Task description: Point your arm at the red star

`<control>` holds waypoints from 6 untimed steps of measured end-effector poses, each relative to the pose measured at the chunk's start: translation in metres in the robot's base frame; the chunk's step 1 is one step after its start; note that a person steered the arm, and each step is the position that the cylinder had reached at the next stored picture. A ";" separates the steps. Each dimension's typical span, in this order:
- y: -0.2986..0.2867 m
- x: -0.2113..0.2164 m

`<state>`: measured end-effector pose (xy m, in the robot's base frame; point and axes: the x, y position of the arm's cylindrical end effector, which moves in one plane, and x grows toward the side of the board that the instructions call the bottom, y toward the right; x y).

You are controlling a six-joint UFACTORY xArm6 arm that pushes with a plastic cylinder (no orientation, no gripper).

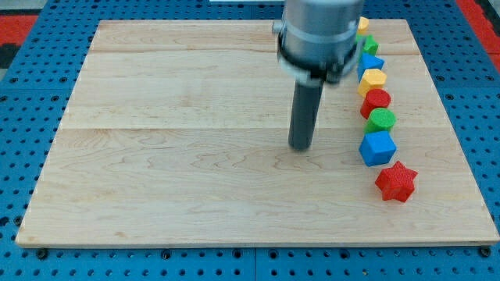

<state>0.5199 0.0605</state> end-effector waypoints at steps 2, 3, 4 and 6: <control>0.080 0.098; 0.198 0.091; 0.231 0.056; 0.129 0.003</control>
